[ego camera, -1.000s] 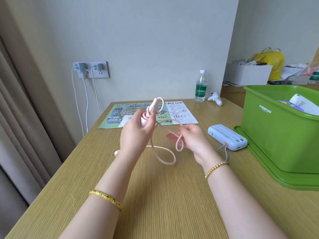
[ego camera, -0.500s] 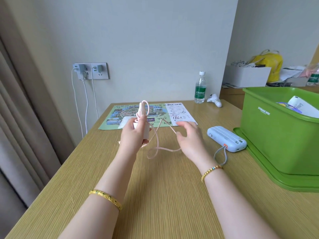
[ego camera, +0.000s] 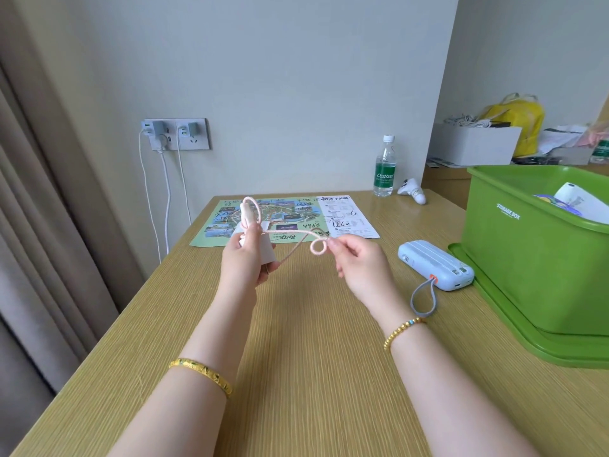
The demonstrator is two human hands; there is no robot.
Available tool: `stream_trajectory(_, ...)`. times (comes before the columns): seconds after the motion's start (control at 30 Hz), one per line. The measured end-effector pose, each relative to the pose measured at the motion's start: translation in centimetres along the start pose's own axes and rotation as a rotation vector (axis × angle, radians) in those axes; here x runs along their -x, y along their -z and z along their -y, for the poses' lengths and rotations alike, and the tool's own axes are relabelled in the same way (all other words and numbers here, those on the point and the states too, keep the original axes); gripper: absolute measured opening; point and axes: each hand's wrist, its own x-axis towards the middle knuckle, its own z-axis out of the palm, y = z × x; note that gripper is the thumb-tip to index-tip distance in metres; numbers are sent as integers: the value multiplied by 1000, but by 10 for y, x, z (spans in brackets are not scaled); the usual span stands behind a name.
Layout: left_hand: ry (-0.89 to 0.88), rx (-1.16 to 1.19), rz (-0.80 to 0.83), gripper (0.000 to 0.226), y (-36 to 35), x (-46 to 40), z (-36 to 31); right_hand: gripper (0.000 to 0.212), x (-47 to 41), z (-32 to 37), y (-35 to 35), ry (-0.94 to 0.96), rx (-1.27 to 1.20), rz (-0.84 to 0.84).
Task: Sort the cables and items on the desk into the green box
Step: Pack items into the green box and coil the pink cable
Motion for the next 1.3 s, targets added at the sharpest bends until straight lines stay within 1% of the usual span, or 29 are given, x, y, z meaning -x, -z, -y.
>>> stream_trajectory(0.07,62,6,-25,32,0,-4,3,33,-1,0,2,-65,-163,-83)
stream_trajectory(0.13,180,24,-66,45,-2,-7,3,30,-2,0,5,-125,-377,-121)
stream_trajectory(0.17,242,57,-80,47,-3,-8,3,28,-3,-1,7,-151,-498,-138)
stream_trajectory(0.23,320,139,-81,44,-3,-11,2,23,-5,0,10,-212,-708,-160)
stream_trajectory(0.3,337,166,-88,42,-1,-12,3,22,-6,-1,12,-260,-817,-158)
stream_trajectory(0.33,328,166,-100,40,0,-12,2,22,-7,-1,13,-265,-797,-141)
stream_trajectory(0.4,281,151,-141,35,3,-12,1,20,-7,-3,17,-250,-617,-33)
stream_trajectory(0.47,201,95,-167,34,6,-11,-1,21,-6,-4,20,-255,-432,162)
stream_trajectory(0.53,107,-13,-152,37,7,-9,-2,31,-4,-4,17,-283,-347,333)
stream_trajectory(0.57,49,-54,-119,34,6,-7,-2,33,-2,-4,14,-289,-322,370)
stream_trajectory(0.63,-58,-102,-28,27,1,-1,-2,29,-1,-5,7,-284,-288,361)
stream_trajectory(0.7,-110,-122,59,23,-5,7,-4,25,0,-5,3,-253,-257,362)
stream_trajectory(0.83,-194,-202,184,25,-15,16,-8,14,5,-6,-6,-179,-194,503)
stream_trajectory(0.9,-197,-225,206,28,-17,18,-8,19,7,-5,-10,-159,-166,509)
stream_trajectory(0.93,-175,-213,215,29,-17,19,-9,21,8,-4,-10,-160,-201,488)
stream_trajectory(1.03,-77,-99,276,34,-16,20,-12,26,5,-3,-3,-247,-442,459)
stream_trajectory(1.1,-57,-81,409,40,-14,21,-13,22,2,-3,4,-334,-487,467)
stream_trajectory(1.17,-70,-115,609,41,-9,21,-13,17,-2,-3,11,-423,-483,412)
stream_trajectory(1.2,-70,-152,713,41,-5,21,-14,17,-4,-4,14,-458,-483,372)
stream_trajectory(1.3,-56,-404,948,35,8,22,-16,23,-6,-7,20,-488,-415,303)
